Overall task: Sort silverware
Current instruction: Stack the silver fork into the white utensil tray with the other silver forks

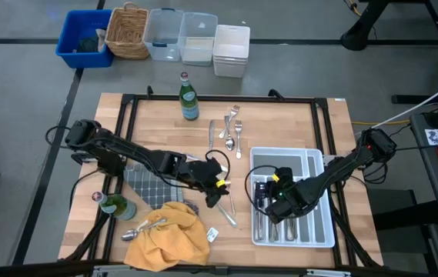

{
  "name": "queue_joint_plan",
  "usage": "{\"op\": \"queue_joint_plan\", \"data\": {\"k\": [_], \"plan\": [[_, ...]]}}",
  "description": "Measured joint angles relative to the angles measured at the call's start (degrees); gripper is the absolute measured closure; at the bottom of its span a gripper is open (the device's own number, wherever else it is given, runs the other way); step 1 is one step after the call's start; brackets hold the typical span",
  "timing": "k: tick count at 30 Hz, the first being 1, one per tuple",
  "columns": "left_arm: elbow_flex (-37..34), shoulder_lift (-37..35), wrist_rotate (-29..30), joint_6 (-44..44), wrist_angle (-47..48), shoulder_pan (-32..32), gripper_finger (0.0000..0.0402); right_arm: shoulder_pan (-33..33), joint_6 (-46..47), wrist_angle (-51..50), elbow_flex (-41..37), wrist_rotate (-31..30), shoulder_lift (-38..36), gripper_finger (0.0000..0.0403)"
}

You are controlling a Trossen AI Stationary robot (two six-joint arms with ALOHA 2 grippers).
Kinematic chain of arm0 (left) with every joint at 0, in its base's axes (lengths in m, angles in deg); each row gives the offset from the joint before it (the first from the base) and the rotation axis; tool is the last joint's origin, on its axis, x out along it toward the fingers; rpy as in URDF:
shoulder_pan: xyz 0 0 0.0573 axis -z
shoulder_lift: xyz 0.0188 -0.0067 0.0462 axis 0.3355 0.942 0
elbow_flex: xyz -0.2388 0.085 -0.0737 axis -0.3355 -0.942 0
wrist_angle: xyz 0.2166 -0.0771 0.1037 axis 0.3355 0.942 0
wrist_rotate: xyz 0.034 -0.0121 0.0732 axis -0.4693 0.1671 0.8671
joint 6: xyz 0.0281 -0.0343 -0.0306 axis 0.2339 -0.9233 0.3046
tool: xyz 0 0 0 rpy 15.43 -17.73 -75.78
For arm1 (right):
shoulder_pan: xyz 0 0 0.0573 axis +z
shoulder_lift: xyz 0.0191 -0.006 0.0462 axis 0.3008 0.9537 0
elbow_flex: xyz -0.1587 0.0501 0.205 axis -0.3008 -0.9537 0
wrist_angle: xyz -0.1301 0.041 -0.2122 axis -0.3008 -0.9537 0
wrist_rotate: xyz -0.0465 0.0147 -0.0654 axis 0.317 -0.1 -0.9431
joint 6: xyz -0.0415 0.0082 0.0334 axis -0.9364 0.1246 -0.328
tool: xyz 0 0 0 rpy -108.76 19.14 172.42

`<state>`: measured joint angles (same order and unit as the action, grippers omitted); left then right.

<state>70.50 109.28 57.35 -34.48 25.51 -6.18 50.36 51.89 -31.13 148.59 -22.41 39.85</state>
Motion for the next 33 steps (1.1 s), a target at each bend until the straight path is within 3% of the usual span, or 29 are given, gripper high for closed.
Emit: {"op": "queue_joint_plan", "data": {"k": [6,16,25,33], "plan": [[0.04,-3.55,1.80,-6.80,7.54,-3.38,0.0284,-6.16,-7.31,-2.99,1.16,0.44,0.02,0.0315],[0.02,-3.66,3.05,-17.38,22.55,-10.78,0.0284,-27.31,-33.29,1.13,1.14,6.07,0.00,0.0315],[0.00,-3.95,3.05,-11.29,30.31,-15.53,0.0284,-42.37,-57.80,19.05,1.12,14.63,0.02,0.0315],[0.00,-8.92,3.10,-3.81,36.45,-21.48,0.0284,-48.54,-63.33,24.06,1.12,17.94,2.47,0.0315]]}}
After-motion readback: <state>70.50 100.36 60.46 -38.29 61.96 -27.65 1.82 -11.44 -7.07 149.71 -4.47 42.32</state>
